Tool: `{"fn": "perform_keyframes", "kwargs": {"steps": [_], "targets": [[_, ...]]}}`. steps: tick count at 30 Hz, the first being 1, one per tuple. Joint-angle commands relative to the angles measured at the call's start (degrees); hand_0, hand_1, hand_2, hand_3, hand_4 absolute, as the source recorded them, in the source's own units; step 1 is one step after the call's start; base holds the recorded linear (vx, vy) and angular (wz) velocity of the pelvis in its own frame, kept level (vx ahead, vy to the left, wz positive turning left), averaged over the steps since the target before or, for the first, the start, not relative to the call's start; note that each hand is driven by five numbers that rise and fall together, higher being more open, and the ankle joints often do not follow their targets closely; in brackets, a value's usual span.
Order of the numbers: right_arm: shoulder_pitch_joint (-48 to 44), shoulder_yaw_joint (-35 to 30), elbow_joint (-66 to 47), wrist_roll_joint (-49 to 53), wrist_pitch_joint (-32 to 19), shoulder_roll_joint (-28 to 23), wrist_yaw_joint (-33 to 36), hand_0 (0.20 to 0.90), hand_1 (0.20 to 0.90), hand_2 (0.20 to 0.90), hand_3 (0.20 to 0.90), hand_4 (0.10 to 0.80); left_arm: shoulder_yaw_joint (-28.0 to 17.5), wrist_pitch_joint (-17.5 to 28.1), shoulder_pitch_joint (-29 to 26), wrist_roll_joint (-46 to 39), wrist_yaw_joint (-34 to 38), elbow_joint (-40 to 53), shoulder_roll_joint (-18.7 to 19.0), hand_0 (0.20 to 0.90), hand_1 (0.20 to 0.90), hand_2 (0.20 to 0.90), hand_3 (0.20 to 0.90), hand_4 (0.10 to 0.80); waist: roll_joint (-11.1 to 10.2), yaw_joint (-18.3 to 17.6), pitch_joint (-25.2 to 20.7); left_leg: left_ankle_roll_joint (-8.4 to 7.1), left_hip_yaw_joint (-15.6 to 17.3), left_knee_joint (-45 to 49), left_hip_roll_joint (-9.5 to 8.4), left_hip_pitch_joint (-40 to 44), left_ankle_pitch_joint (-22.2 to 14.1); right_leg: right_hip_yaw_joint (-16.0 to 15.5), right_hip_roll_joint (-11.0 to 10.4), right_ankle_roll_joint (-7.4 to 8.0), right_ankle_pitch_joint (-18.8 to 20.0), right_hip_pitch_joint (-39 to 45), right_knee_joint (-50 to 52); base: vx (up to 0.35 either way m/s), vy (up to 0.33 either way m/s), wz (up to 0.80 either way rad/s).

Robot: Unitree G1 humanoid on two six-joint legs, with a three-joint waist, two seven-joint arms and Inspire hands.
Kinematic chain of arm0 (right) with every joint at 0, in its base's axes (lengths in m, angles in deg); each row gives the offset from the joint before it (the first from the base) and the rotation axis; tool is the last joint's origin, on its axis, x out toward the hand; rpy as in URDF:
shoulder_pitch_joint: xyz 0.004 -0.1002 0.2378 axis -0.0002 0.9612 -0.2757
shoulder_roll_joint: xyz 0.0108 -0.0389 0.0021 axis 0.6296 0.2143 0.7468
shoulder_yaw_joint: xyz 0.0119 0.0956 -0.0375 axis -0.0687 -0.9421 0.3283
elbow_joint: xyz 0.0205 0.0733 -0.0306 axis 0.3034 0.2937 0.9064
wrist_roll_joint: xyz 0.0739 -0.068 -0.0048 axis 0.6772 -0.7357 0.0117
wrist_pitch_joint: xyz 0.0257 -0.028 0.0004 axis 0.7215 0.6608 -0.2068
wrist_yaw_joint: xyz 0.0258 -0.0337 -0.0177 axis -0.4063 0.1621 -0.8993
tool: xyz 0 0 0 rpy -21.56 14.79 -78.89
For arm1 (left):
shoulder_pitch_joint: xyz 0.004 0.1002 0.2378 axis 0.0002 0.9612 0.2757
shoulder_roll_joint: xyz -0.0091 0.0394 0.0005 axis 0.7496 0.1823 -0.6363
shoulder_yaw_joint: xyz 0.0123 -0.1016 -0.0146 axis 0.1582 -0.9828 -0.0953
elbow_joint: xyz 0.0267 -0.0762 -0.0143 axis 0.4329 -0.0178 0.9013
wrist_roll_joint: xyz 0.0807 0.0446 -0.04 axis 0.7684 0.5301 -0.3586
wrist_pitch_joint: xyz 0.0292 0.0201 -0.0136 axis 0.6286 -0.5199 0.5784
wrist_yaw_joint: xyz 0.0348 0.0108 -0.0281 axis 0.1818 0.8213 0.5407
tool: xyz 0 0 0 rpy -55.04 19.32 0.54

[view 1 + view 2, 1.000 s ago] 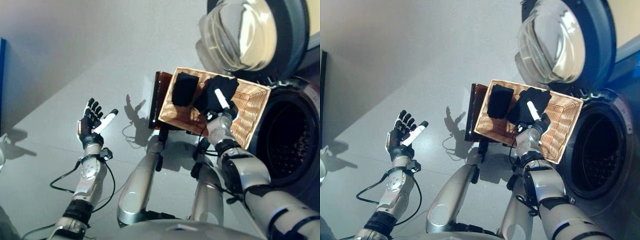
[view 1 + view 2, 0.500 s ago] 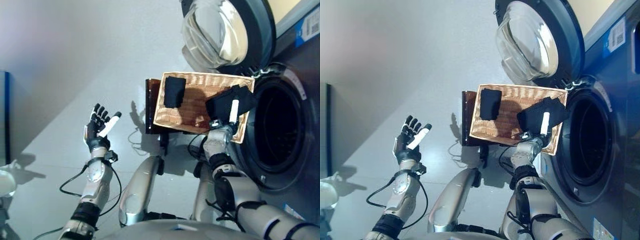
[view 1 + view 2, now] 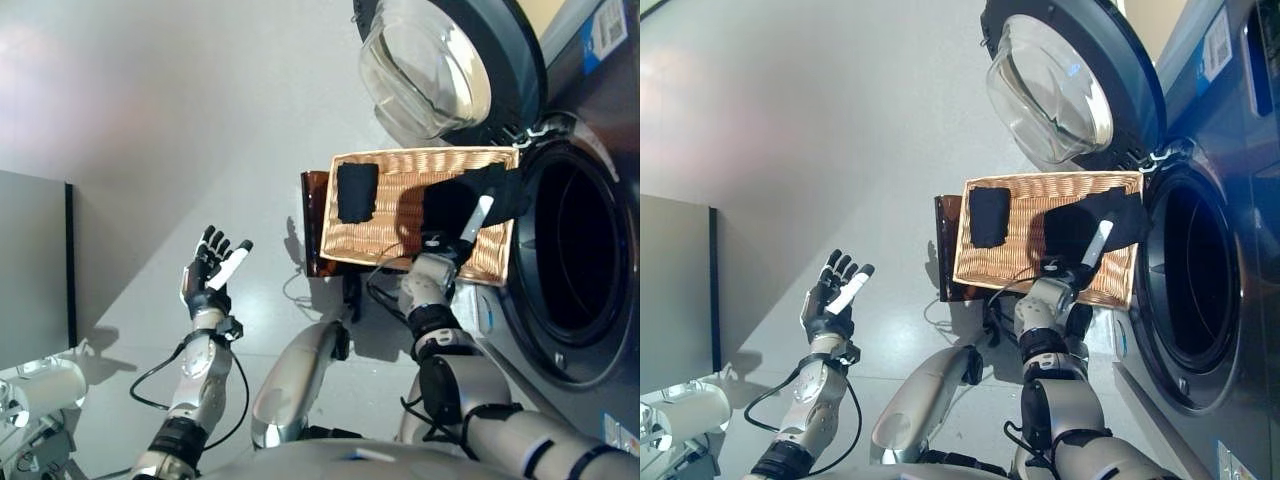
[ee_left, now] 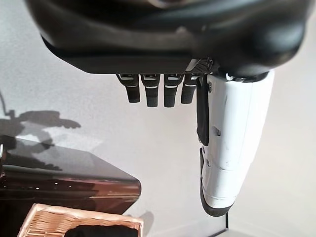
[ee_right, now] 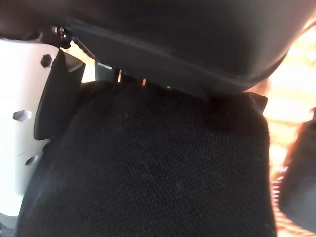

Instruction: Pick up the clothes and place them into the washing machine

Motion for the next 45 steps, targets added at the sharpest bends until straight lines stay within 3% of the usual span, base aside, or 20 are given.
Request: {"fn": "perform_keyframes", "kwargs": {"steps": [1, 5, 13, 14, 15, 17, 23, 30, 36, 45], "targets": [[-1.59, -3.83, -7.95, -3.9, -5.27, -4.15, -1.93, 0.2, 0.2, 0.2, 0.2, 0.3, 0.69, 4.21, 1.15, -0.43, -0.46, 0.42, 1.47, 0.9, 0.9, 0.9, 0.9, 0.8, 3.14, -0.45, -4.38, -5.65, -4.0, 1.98, 0.61, -3.18, -0.03, 2.21, -2.37, 0.59, -4.74, 3.47, 1.47, 0.03, 0.04, -0.07], [-9.33, -8.2, -7.65, -8.12, -7.74, -14.73, 3.6, 0.2, 0.2, 0.2, 0.2, 0.3, 1.76, 4.39, 0.9, -0.01, -1.21, -0.7, 2.1, 0.9, 0.9, 0.9, 0.9, 0.8, 5.19, -0.87, -5.51, -5.87, -2.82, 0.64, 0.55, -2.08, -0.1, 3.85, -2.15, 0.94, -4.76, 2.63, 1.04, 0.043, 0.031, -0.13], [-20.55, -8.29, -10.71, -18.44, -11.41, -29.66, 14.99, 0.2, 0.2, 0.2, 0.2, 0.3, 3.08, 4.73, 1.13, 2.42, -0.78, -0.67, 3.5, 0.9, 0.9, 0.9, 0.9, 0.8, 8.09, -1.08, -7.09, -6.07, -0.35, -1.35, 0.79, -1.44, 0.69, 6.66, -1.51, 1.45, -4.12, -0.18, 0.88, 0.02, 0.014, -0.22], [-20.88, -7.88, -10.75, -19.14, -11.4, -30.27, 15.91, 0.335, 0.335, 0.335, 0.335, 0.396, 3.27, 4.65, 1.21, 2.62, -0.79, -0.53, 3.63, 0.9, 0.9, 0.9, 0.9, 0.8, 8.26, -1.1, -7.3, -6.06, -0.37, -1.5, 0.64, -1.11, 0.29, 6.89, -1.56, 1.5, -4.73, -0.18, 1.11, 0.017, 0.011, -0.21], [-21.83, -6.98, -10.57, -20.34, -11.12, -30.76, 17.08, 0.9, 0.9, 0.9, 0.9, 0.8, 3.49, 4.61, 1.37, 2.61, -0.68, -0.27, 3.72, 0.9, 0.9, 0.9, 0.9, 0.8, 8.68, -0.96, -7.34, -5.99, -0.16, -1.81, 0.7, -1.14, 0.73, 7.21, -1.48, 1.47, -4.34, -0.78, 1.37, 0.013, 0.001, -0.23], [-22.04, -4.78, -8.81, -21.97, -9.31, -31.72, 17.89, 0.9, 0.9, 0.9, 0.9, 0.8, 3.06, 4.78, 1.47, 2.4, -0.45, -0.12, 3.71, 0.9, 0.9, 0.9, 0.9, 0.8, 9.15, -0.94, -7.33, -6.04, 0.13, -1.9, 0.65, -1.08, 0.74, 7.5, -1.59, 1.41, -4.28, -1.25, 1.68, -0.006, -0.013, -0.27], [-18.94, -3.77, -7.03, -20.65, -6.58, -25.97, 14.37, 0.9, 0.9, 0.9, 0.9, 0.8, 2.33, 4.97, 1.7, 1.3, -0.36, -0.98, 2.43, 0.9, 0.9, 0.9, 0.9, 0.8, 10.45, -0.94, -7.55, -6.05, 0.14, -2.3, 0.66, -0.81, 1.1, 7.45, -1.36, 1.05, -4.41, -1.08, 2.02, 0.009, -0.011, -0.08], [-15.41, -0.87, -1.17, -17.39, -3.36, -19.2, 8.96, 0.9, 0.9, 0.9, 0.9, 0.8, 2.03, 4.52, 1.74, 0.74, -0.77, -2.01, 2.08, 0.9, 0.9, 0.9, 0.9, 0.8, 9.61, -0.99, -7.39, -6.2, -0.46, -1.99, 0.65, -0.59, 0.82, 6.6, -1.23, 0.62, -4.99, -0.22, 2.38, -0.008, -0.01, 0.03], [-9.14, 4.19, 0.31, -20.83, 1.01, -11.83, 8.71, 0.9, 0.9, 0.9, 0.9, 0.8, 0.88, 4.75, 2.06, 0.31, -0.9, -2.11, 2.11, 0.9, 0.9, 0.9, 0.9, 0.8, 6.89, -1.22, -6.4, -6.32, -1.0, -1.1, 1.1, -0.72, 0.95, 5.6, -0.8, 0.14, -4.58, 1.05, 2.15, -0.021, -0.032, 0.1], [-3.07, 12.03, 4.23, -31.23, 9.22, -8.63, 11.45, 0.9, 0.9, 0.9, 0.9, 0.8, -2.23, 4.84, 2.67, 1.57, 0.49, -0.76, 3.28, 0.9, 0.9, 0.9, 0.9, 0.8, 1.01, -1.27, -4.64, -6.56, -2.1, 0.5, 2.28, -1.41, 1.09, 3.82, -0.2, -0.63, -3.86, 2.39, 1.93, -0.022, -0.031, 0.1]]}}
